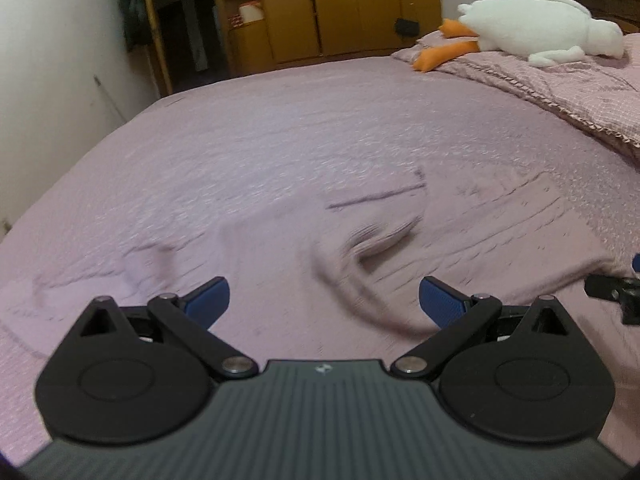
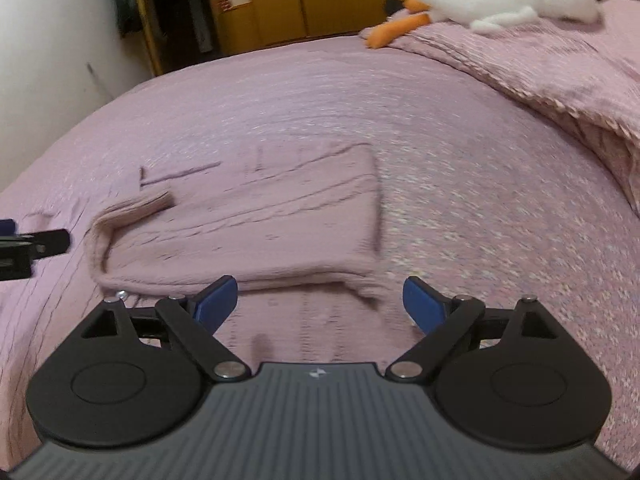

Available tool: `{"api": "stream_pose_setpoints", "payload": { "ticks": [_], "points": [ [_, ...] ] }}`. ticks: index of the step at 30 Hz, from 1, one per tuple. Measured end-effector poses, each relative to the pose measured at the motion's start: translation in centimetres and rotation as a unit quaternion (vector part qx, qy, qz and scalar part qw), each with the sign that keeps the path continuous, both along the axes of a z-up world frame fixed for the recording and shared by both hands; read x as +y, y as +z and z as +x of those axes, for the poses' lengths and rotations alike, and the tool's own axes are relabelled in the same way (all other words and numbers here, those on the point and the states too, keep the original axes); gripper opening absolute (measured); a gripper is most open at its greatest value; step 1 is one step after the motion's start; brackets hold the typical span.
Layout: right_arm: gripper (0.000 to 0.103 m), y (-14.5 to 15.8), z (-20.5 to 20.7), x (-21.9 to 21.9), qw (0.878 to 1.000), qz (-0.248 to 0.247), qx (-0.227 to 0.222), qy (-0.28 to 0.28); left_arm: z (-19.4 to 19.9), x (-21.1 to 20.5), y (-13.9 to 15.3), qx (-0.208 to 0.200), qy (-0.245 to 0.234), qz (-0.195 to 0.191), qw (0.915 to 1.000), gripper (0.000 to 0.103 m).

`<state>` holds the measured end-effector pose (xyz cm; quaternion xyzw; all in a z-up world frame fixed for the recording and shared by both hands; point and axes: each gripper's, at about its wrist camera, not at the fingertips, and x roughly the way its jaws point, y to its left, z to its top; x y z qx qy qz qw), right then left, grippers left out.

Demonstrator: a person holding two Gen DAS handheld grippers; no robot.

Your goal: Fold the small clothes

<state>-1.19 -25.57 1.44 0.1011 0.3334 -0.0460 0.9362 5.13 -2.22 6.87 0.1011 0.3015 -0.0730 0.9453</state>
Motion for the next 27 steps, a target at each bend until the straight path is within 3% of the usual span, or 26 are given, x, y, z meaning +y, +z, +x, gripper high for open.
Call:
{"api": "stream_pose_setpoints", "payload": {
  "ticks": [1,3,5,8,10,12,16,18,19,21,27],
  "points": [
    [0.094,-0.5,0.0,-0.4,1.000,0.001,0.000,-0.001,0.8,-0.8,-0.4,0.005,-0.007,0.003,1.0000,0.103],
    [0.094,-2.0,0.4,-0.7,1.000,0.002,0.013,-0.002,2.3,-2.1,-1.1,0.020,-0.021,0.007,0.9996,0.092],
    [0.098,-3.3,0.6,-0.9,1.000,0.005,0.018,-0.002,3.9,-3.1,-1.9,0.029,-0.026,0.015,0.9991,0.071],
    [0.103,-4.8,-0.2,-0.2,0.999,-0.028,-0.023,0.023,5.6,-4.3,-2.8,0.027,-0.025,0.028,0.9989,0.057],
    [0.103,-5.2,-0.4,0.4,0.998,-0.048,-0.032,0.020,6.4,-4.9,-3.3,0.030,-0.043,0.030,0.9981,0.057],
    [0.103,-5.3,-0.4,-0.1,0.999,-0.034,-0.034,0.019,7.6,-5.7,-4.1,0.057,-0.069,0.022,0.9958,0.059],
    [0.103,-5.5,-0.7,-0.6,0.999,-0.015,-0.044,0.019,9.4,-6.8,-5.4,0.059,-0.059,0.035,0.9959,0.057],
    [0.103,-5.4,-0.6,-0.2,0.999,-0.026,-0.041,0.018,9.8,-6.6,-5.4,0.055,-0.062,0.020,0.9964,0.033],
    [0.103,-5.4,-0.6,-0.1,0.999,-0.029,-0.040,0.019,10.0,-6.4,-5.3,0.055,-0.063,0.015,0.9964,0.016],
    [0.103,-5.3,-0.6,-0.2,0.999,-0.029,-0.040,0.020,10.1,-5.6,-4.9,0.055,-0.058,0.000,0.9968,0.011],
    [0.103,-5.2,-0.8,0.0,0.999,-0.030,-0.040,0.018,9.5,-0.1,-1.8,0.026,-0.001,-0.075,0.9969,0.009]
  ]
}}
